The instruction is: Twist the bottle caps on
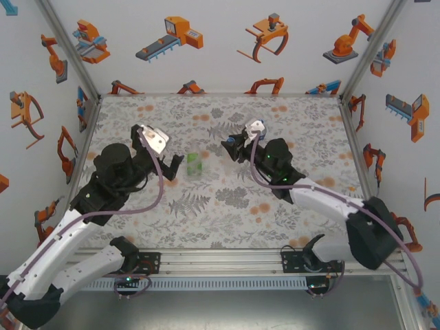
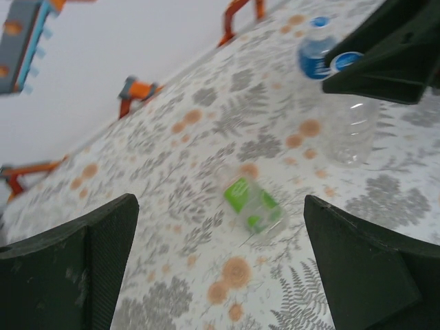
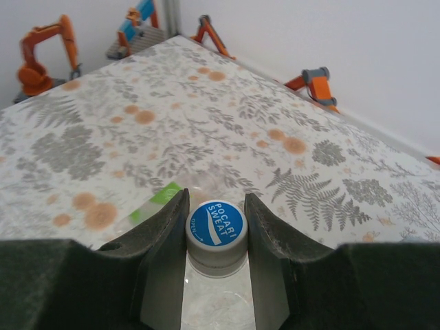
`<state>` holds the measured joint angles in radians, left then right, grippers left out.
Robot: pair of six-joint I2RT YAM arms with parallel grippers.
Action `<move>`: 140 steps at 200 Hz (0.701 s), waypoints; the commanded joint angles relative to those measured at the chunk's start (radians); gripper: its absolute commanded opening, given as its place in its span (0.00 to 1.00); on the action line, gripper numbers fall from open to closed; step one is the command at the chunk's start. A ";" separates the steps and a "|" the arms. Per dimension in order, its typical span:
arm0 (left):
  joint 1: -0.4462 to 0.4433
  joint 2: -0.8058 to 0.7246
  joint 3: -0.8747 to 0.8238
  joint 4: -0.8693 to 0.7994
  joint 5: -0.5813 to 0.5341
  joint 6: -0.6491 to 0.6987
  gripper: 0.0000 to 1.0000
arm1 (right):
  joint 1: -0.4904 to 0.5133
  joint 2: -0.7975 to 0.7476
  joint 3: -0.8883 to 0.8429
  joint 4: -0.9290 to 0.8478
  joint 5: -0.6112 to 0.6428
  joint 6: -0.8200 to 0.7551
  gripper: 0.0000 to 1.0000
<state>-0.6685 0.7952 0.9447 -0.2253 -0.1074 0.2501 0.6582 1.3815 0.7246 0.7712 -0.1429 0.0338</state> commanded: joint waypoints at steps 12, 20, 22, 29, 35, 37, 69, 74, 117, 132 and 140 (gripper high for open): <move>0.088 0.024 -0.040 -0.002 -0.078 -0.139 0.97 | -0.057 0.170 0.042 0.286 0.030 0.028 0.00; 0.104 0.033 -0.049 0.003 -0.075 -0.148 0.97 | -0.071 0.210 0.060 0.306 0.027 0.029 0.00; 0.108 0.035 -0.052 0.005 -0.075 -0.150 0.97 | -0.075 0.220 0.065 0.310 0.027 0.028 0.00; 0.121 0.044 -0.061 0.010 -0.068 -0.156 0.97 | -0.083 0.251 0.079 0.326 0.025 0.013 0.00; 0.135 0.053 -0.068 0.016 -0.054 -0.161 0.97 | -0.089 0.278 0.091 0.338 0.027 0.000 0.00; 0.140 0.055 -0.067 0.014 -0.050 -0.165 0.97 | -0.091 0.286 0.094 0.341 0.028 -0.003 0.00; 0.185 0.081 -0.063 0.007 -0.007 -0.183 0.97 | -0.141 0.404 0.161 0.394 -0.010 0.009 0.00; 0.188 0.082 -0.067 0.009 -0.007 -0.189 0.97 | -0.147 0.420 0.173 0.402 -0.015 0.013 0.00; 0.193 0.100 -0.078 0.006 0.001 -0.182 0.97 | -0.173 0.509 0.232 0.417 -0.012 0.024 0.00; 0.193 0.108 -0.076 0.005 -0.001 -0.181 0.97 | -0.177 0.523 0.231 0.421 -0.017 0.027 0.01; 0.195 0.112 -0.076 0.006 0.003 -0.178 0.97 | -0.177 0.528 0.228 0.421 -0.021 0.025 0.05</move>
<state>-0.4828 0.8978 0.8745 -0.2325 -0.1184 0.0872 0.4862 1.8969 0.9325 1.1259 -0.1410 0.0486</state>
